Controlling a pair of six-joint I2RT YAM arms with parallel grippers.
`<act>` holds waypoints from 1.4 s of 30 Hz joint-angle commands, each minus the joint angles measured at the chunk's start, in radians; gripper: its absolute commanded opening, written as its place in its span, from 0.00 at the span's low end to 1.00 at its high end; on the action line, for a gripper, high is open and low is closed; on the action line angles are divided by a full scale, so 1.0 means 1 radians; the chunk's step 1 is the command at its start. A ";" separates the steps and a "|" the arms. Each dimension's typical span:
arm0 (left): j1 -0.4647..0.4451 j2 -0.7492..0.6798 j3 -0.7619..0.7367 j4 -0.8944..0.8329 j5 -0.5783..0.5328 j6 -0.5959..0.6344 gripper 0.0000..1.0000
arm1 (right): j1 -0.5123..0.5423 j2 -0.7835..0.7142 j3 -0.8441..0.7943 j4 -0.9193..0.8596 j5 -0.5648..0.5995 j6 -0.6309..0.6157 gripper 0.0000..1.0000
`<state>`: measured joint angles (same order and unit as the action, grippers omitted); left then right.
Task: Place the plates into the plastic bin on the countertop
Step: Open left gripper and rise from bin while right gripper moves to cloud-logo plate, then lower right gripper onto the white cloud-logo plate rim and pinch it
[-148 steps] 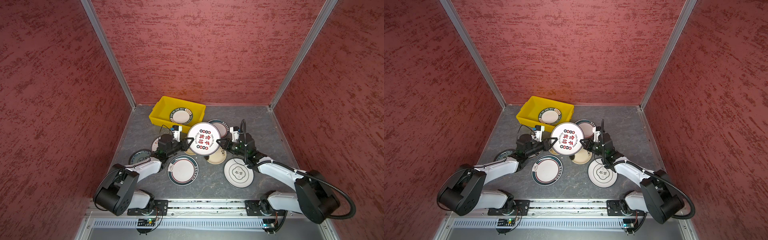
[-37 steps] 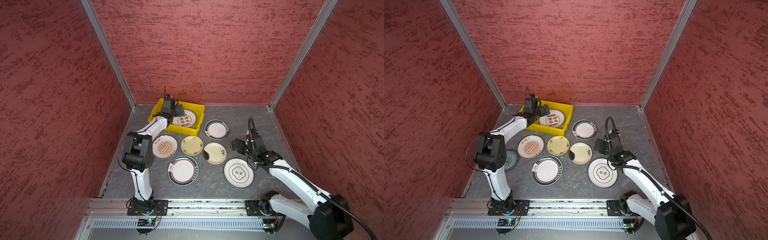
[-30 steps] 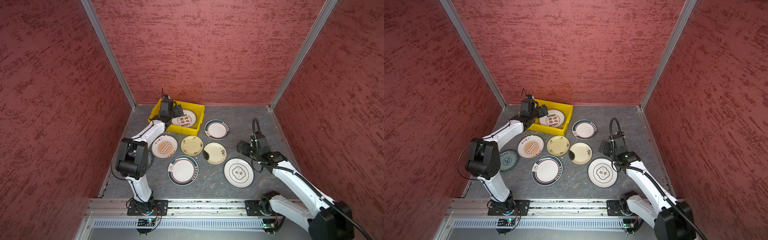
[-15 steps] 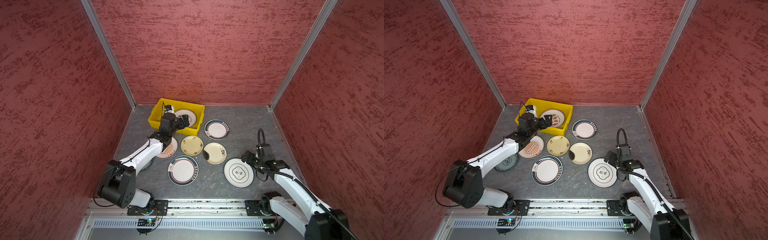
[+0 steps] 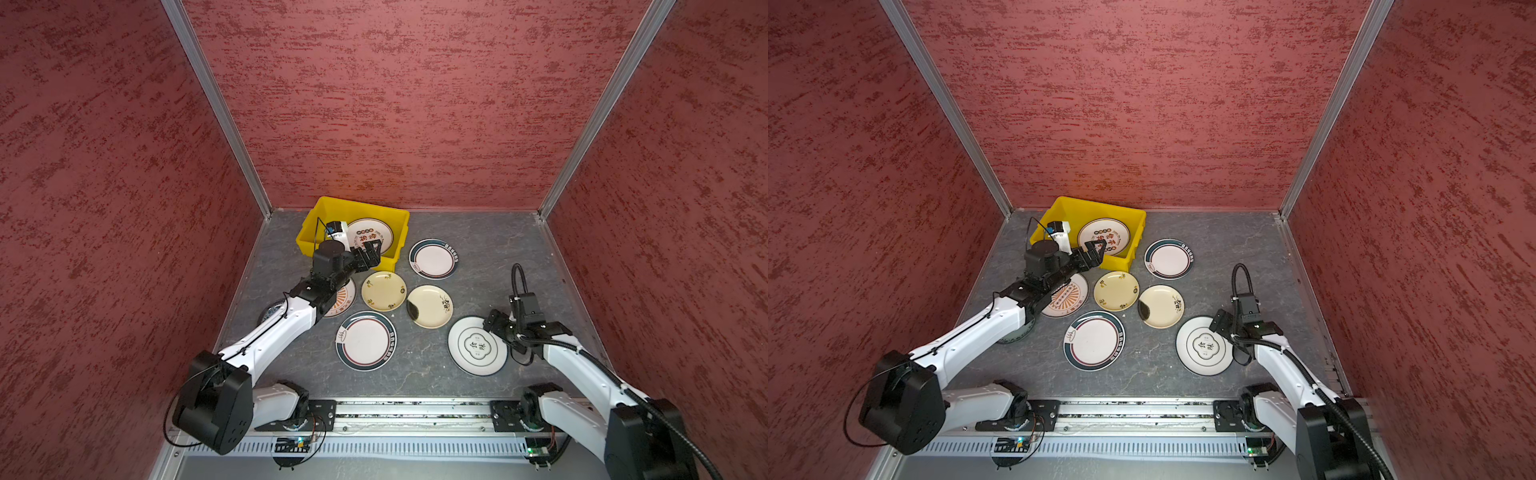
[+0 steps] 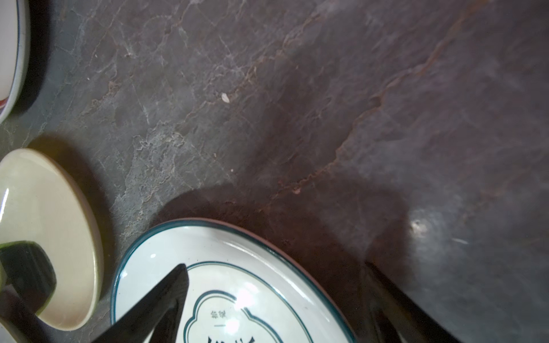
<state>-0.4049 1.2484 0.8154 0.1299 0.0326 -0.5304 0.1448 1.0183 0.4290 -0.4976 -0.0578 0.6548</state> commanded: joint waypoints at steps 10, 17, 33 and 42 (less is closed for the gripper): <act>0.000 -0.032 -0.030 -0.040 -0.006 0.022 0.99 | -0.004 0.063 0.007 0.003 0.082 0.032 0.78; 0.009 -0.042 -0.034 -0.083 0.004 0.027 0.99 | -0.004 0.086 0.003 0.024 0.134 0.059 0.74; 0.026 -0.050 -0.059 -0.150 0.022 0.037 0.99 | -0.004 0.038 -0.027 0.073 0.114 0.050 0.61; 0.028 -0.052 -0.055 -0.147 0.055 0.018 0.99 | -0.004 0.059 -0.042 0.118 0.049 0.020 0.60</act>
<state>-0.3813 1.2228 0.7681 -0.0082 0.0673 -0.5159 0.1448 1.0595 0.3950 -0.4046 0.0174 0.6949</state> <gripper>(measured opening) 0.994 0.591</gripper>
